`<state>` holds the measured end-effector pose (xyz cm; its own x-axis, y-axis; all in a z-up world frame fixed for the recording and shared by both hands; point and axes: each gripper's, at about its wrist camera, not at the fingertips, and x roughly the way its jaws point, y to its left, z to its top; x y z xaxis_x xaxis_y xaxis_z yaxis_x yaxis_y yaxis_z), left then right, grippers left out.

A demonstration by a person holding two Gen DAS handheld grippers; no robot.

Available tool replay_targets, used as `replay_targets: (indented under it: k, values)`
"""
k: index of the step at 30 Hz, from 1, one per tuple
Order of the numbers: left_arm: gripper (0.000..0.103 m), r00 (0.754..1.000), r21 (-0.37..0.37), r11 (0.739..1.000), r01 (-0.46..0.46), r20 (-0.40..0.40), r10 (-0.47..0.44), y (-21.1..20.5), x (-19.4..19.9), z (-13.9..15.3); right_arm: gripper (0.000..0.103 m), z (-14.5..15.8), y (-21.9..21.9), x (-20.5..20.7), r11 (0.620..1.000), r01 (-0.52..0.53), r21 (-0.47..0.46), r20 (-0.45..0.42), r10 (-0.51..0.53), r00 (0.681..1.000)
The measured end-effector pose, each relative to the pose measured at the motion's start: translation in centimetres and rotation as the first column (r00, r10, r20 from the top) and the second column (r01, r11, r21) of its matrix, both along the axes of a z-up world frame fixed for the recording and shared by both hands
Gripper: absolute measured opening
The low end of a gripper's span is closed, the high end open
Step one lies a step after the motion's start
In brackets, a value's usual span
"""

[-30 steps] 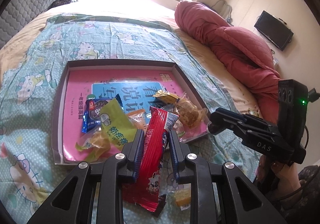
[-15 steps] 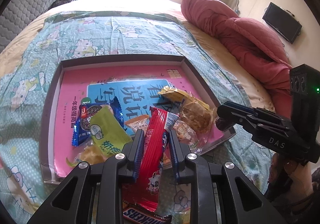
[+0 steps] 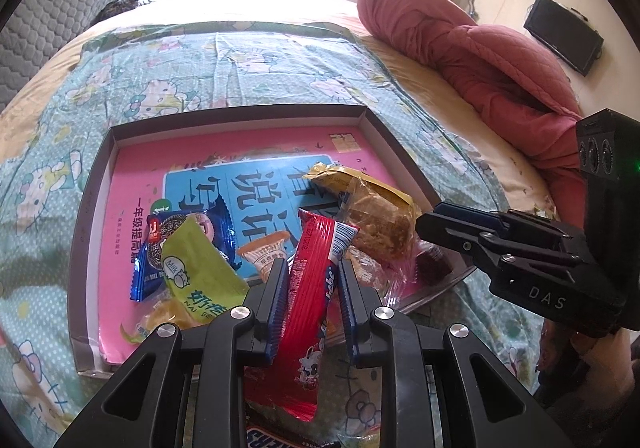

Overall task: Organize snacks
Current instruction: 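Carry the red candy bar and brown chocolate square over the box with both grippers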

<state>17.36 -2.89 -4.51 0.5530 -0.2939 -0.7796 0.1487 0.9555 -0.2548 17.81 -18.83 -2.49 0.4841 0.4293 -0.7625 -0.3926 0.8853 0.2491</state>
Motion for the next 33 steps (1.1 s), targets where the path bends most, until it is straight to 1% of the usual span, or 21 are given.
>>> replay_targets:
  k: [4,12,18,20,21,24,26,29,33]
  values:
    - [0.025,1.0,0.003,1.0,-0.004,0.004,0.004,-0.1,0.1,0.0,0.028,-0.3,-0.2,0.2,1.0,0.013,0.004,-0.013,-0.013,1.0]
    - [0.025,1.0,-0.004,1.0,-0.001,0.003,0.001,-0.3,0.2,0.0,0.028,-1.2,-0.9,0.7,0.999,0.044,0.031,-0.066,-0.042,0.997]
    - [0.025,1.0,-0.003,1.0,0.008,0.004,-0.008,-0.5,0.2,0.0,0.028,-1.1,-1.2,0.7,0.998,0.062,0.025,-0.066,-0.061,0.996]
    - [0.025,1.0,-0.008,1.0,0.01,0.005,-0.01,-0.4,0.1,0.1,0.028,-1.1,-1.2,0.7,0.998,0.069,-0.015,-0.052,-0.069,0.996]
    - [0.025,1.0,-0.009,1.0,0.009,0.005,-0.009,-0.4,0.2,0.1,0.028,-1.0,-1.2,0.7,0.997,0.071,-0.02,-0.048,-0.071,0.996]
    - [0.025,1.0,-0.011,1.0,0.007,0.002,-0.007,-0.4,0.2,0.1,0.028,-0.9,-1.4,0.7,0.997,0.073,0.001,-0.053,-0.073,0.996]
    - [0.025,1.0,-0.009,1.0,0.006,0.0,-0.006,-0.4,0.1,0.1,0.028,-0.8,-1.3,0.6,0.997,0.074,-0.004,-0.051,-0.074,0.996]
    - [0.026,1.0,-0.009,1.0,0.006,-0.001,-0.006,-0.4,0.1,0.1,0.029,-0.8,-1.4,0.7,0.997,0.079,-0.002,-0.056,-0.079,0.995]
    - [0.029,1.0,-0.01,1.0,0.002,-0.001,-0.002,-0.3,0.0,0.3,0.034,-0.7,-1.7,0.9,0.995,0.099,-0.008,-0.051,-0.099,0.994]
